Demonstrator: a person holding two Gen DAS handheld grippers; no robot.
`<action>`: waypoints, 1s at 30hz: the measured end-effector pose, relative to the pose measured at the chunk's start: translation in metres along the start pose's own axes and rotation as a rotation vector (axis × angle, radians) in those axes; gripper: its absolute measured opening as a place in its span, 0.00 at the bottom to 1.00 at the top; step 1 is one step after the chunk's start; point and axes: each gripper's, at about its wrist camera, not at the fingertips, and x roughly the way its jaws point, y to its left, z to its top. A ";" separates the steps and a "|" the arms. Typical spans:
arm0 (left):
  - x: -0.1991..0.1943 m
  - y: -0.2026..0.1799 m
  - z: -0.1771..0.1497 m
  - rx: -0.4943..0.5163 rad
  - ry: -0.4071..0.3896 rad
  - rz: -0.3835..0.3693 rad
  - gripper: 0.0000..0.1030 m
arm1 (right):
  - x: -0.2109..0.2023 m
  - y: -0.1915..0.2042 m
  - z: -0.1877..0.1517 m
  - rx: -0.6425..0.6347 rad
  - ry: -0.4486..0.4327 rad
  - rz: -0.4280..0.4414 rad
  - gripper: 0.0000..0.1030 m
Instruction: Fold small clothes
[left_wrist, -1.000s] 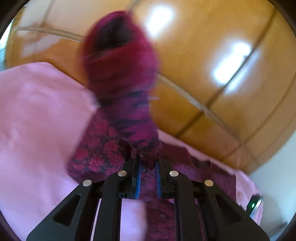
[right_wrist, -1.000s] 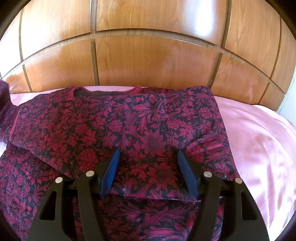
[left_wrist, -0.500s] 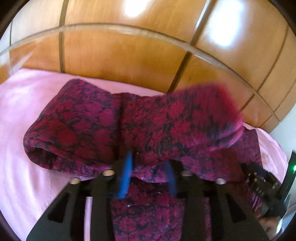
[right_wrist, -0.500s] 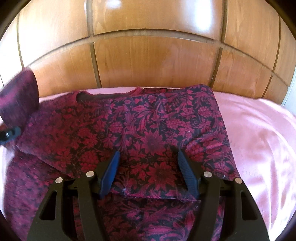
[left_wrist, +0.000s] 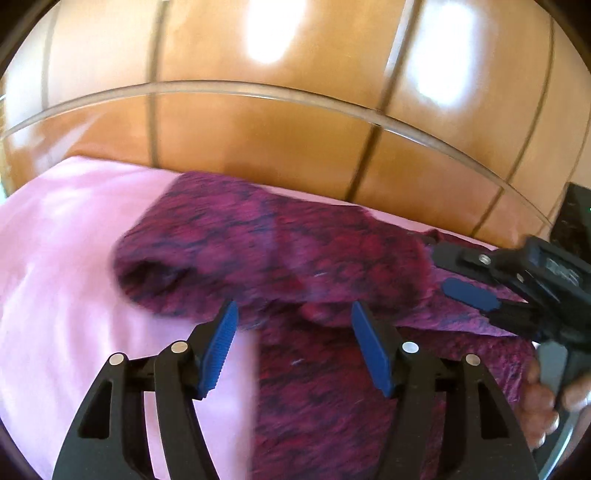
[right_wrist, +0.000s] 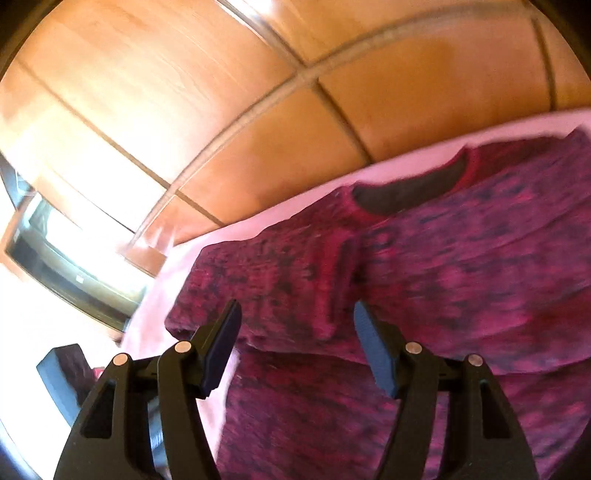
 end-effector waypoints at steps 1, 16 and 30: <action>-0.001 0.009 -0.002 -0.022 0.003 0.019 0.61 | 0.012 -0.001 0.002 0.024 0.028 -0.011 0.62; 0.040 0.054 -0.003 -0.288 0.112 0.039 0.62 | -0.002 0.054 0.008 -0.281 -0.091 -0.191 0.10; 0.062 0.044 0.004 -0.266 0.116 0.185 0.61 | -0.098 -0.026 0.025 -0.209 -0.277 -0.405 0.09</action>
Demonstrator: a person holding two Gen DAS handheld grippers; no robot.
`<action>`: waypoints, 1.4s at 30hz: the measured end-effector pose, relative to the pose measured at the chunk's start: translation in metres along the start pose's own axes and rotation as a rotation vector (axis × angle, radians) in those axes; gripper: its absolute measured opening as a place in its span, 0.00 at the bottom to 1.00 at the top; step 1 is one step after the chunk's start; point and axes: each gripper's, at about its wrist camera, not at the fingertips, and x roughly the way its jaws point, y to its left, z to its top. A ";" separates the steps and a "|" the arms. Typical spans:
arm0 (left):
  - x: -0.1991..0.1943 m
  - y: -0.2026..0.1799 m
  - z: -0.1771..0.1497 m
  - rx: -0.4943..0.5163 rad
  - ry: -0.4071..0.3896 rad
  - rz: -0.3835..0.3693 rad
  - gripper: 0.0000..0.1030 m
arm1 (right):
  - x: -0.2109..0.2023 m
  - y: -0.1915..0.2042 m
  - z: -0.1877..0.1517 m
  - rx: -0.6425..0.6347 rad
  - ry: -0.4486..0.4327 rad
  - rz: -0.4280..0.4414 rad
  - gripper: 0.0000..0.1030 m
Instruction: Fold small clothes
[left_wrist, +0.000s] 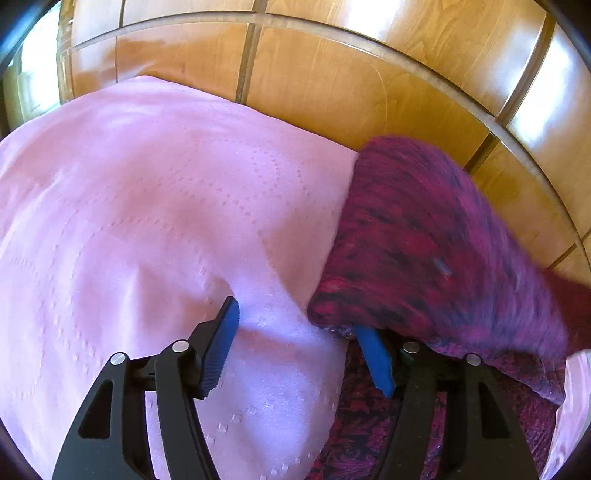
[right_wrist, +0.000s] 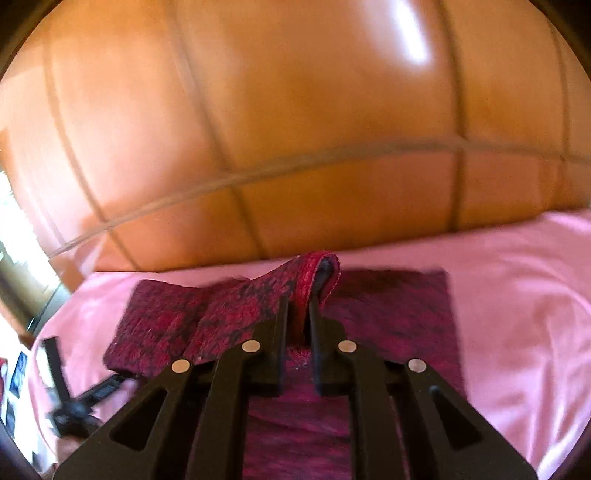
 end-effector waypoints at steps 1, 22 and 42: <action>0.000 -0.001 0.000 0.007 0.000 0.004 0.61 | 0.006 -0.012 -0.007 0.019 0.021 -0.028 0.09; -0.012 0.053 0.045 -0.153 0.121 -0.450 0.56 | 0.037 -0.085 -0.064 0.175 0.121 -0.041 0.03; 0.056 -0.009 0.090 -0.109 0.183 -0.461 0.29 | 0.028 -0.072 -0.060 0.067 0.099 -0.083 0.03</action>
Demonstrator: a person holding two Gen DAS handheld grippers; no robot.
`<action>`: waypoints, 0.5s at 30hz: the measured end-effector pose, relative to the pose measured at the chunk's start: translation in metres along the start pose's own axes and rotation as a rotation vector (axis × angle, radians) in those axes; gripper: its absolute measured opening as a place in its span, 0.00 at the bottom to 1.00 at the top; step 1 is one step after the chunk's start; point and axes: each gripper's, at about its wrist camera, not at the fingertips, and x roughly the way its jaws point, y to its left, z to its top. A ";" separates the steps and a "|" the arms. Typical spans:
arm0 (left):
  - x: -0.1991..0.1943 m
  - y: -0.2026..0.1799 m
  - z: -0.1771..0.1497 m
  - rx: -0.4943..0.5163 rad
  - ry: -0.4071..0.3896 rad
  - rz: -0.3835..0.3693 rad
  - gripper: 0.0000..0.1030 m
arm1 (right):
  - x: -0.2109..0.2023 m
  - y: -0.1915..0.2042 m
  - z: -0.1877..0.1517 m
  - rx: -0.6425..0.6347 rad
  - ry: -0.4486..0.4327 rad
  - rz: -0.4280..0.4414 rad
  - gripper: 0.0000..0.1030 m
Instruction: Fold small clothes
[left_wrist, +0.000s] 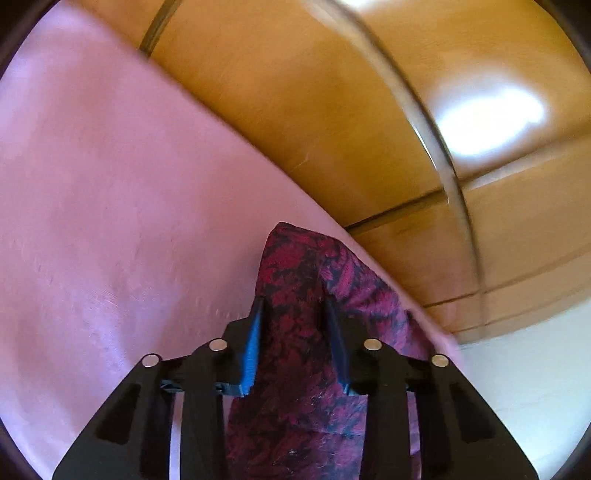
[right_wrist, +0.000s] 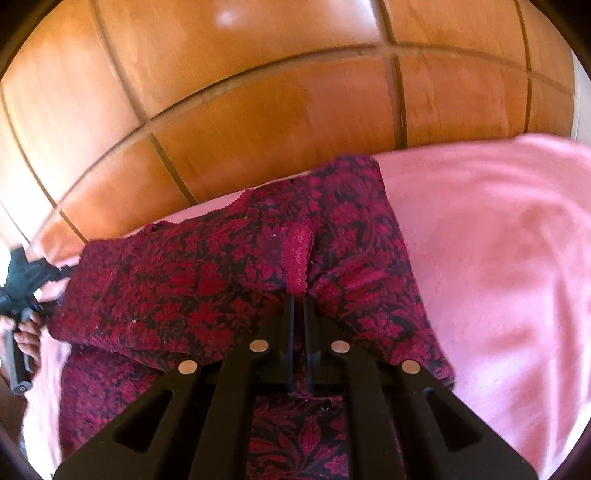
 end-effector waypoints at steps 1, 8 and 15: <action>-0.004 -0.013 -0.007 0.086 -0.024 0.060 0.29 | -0.006 0.006 0.002 -0.042 -0.011 -0.030 0.03; 0.019 -0.049 -0.041 0.352 -0.044 0.390 0.37 | -0.009 0.006 -0.004 -0.086 0.004 -0.126 0.03; -0.013 -0.063 -0.046 0.341 -0.175 0.402 0.48 | -0.007 0.000 -0.005 -0.046 0.013 -0.107 0.04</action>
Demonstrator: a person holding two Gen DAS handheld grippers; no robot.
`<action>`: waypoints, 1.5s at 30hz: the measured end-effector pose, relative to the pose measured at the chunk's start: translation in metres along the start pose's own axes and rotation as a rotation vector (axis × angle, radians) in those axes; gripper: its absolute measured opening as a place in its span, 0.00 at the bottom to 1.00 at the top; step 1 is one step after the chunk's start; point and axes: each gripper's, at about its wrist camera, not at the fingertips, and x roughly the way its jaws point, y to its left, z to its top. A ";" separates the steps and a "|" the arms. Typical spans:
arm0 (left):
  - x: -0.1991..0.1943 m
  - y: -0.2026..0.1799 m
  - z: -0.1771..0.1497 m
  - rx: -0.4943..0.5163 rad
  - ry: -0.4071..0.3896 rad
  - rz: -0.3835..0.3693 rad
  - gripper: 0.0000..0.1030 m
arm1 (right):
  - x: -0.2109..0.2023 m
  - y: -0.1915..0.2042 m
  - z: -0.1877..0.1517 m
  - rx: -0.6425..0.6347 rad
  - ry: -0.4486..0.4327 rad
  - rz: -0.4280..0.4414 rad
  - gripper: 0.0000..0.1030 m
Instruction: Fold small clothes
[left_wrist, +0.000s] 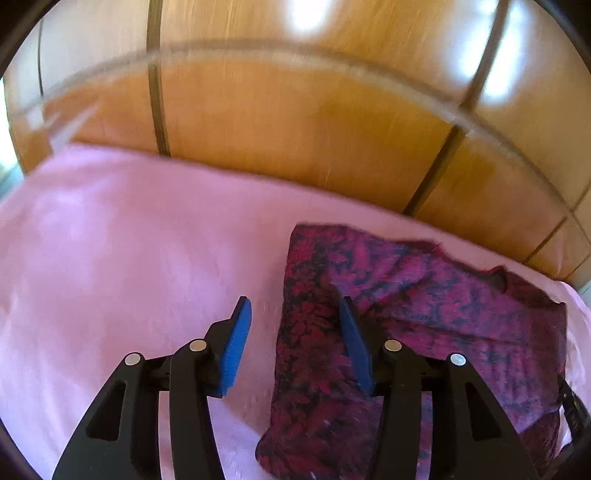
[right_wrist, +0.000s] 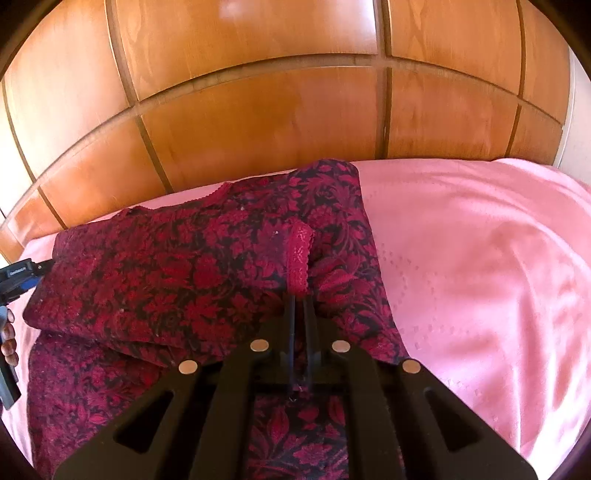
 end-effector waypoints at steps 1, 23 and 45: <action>-0.013 -0.004 -0.001 0.018 -0.046 -0.044 0.48 | -0.002 -0.002 0.001 0.009 0.004 0.007 0.07; -0.011 -0.042 -0.057 0.124 0.017 -0.101 0.50 | 0.027 0.049 0.014 -0.115 -0.010 0.032 0.50; -0.130 -0.027 -0.146 0.126 -0.079 -0.081 0.63 | -0.032 0.037 -0.048 -0.088 0.053 0.016 0.93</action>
